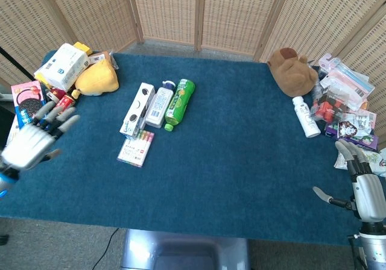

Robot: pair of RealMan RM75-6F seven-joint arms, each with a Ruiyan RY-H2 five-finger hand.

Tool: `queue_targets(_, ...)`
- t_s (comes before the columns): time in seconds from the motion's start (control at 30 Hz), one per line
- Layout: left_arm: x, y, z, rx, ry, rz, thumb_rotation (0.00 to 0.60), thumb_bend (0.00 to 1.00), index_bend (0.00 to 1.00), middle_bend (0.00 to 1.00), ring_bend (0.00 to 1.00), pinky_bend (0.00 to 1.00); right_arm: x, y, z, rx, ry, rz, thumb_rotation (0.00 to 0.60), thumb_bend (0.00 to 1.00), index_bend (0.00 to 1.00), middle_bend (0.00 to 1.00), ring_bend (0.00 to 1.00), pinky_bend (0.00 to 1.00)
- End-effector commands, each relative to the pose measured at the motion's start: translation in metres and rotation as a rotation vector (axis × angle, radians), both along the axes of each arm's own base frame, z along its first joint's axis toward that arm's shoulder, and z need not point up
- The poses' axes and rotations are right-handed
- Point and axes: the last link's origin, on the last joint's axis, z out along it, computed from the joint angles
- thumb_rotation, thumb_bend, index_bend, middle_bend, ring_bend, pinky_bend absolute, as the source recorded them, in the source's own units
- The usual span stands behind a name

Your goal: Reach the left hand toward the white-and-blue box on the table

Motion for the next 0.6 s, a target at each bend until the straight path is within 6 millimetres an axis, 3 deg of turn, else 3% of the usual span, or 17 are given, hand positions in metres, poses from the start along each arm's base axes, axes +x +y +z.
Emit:
queue_targets(0.03,0.02,0.039,-0.037,-0.063,0.127,-0.094,0.6,0.0,0.0,0.0,0.0,0.0,-0.001,-0.003,0.0,-0.005,0.011,-0.001,0.6,0.07,0.0,0.0,0.0,0.0)
queue_targets(0.13,0.032,0.062,-0.057,-0.095,0.183,-0.138,0.6,0.0,0.0,0.0,0.0,0.0,-0.002,-0.006,-0.001,-0.013,0.021,-0.006,0.6,0.07,0.0,0.0,0.0,0.0)
queue_targets(0.37,0.049,0.096,-0.081,-0.136,0.336,-0.197,0.6,0.0,0.0,0.0,0.0,0.0,-0.008,-0.01,0.003,-0.035,0.021,-0.033,0.6,0.07,0.0,0.0,0.0,0.0)
queue_targets(0.6,0.067,0.117,-0.115,-0.166,0.427,-0.214,0.6,0.0,0.0,0.0,0.0,0.0,-0.01,-0.011,0.005,-0.046,0.024,-0.034,0.6,0.07,0.0,0.0,0.0,0.0)
